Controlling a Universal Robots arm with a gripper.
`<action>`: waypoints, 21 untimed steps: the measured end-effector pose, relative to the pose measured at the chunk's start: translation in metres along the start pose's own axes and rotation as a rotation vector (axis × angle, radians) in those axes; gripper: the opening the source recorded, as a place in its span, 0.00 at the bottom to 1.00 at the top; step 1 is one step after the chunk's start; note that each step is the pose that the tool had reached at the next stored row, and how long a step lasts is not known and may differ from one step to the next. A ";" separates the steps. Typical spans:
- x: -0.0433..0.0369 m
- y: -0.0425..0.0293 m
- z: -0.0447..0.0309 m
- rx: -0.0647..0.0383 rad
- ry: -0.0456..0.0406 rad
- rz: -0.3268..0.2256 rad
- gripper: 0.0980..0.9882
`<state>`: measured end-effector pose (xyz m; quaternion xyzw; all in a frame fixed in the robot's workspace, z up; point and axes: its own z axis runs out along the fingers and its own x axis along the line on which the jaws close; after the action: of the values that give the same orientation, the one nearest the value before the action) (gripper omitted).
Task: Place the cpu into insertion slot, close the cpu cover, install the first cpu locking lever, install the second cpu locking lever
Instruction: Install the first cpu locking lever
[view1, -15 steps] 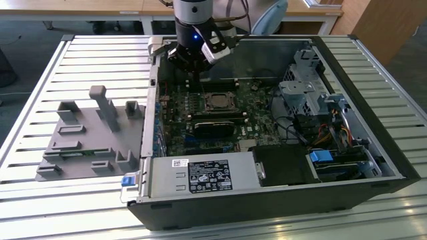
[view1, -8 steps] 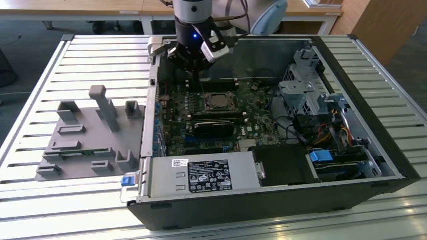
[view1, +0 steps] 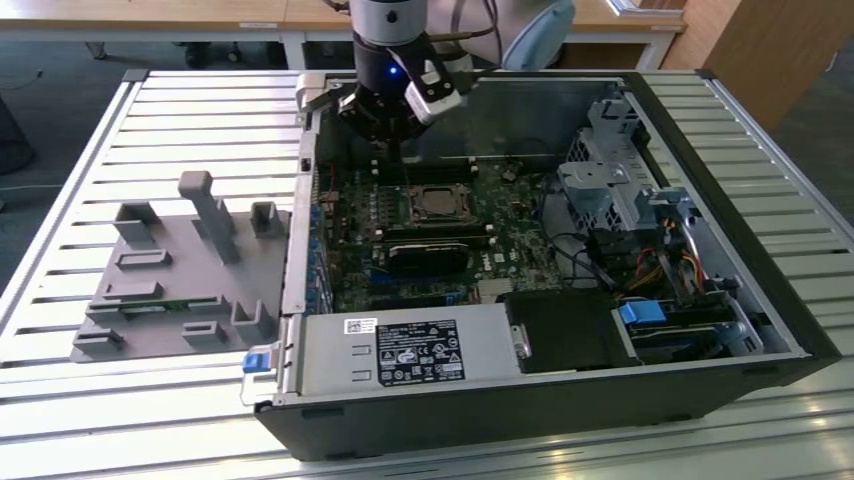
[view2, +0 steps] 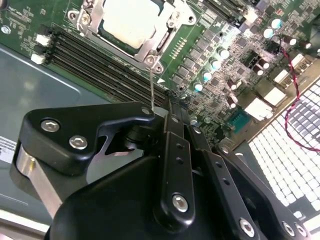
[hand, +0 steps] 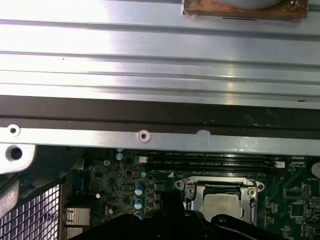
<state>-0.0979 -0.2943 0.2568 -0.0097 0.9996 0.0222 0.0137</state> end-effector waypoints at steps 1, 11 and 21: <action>-0.0013 0.0000 0.0000 0.000 0.0001 0.000 0.01; -0.0108 -0.0003 0.0005 0.000 0.0000 0.000 0.01; -0.0145 -0.0003 0.0006 0.000 0.0001 0.000 0.01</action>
<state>-0.0833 -0.2943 0.2566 -0.0098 0.9996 0.0222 0.0137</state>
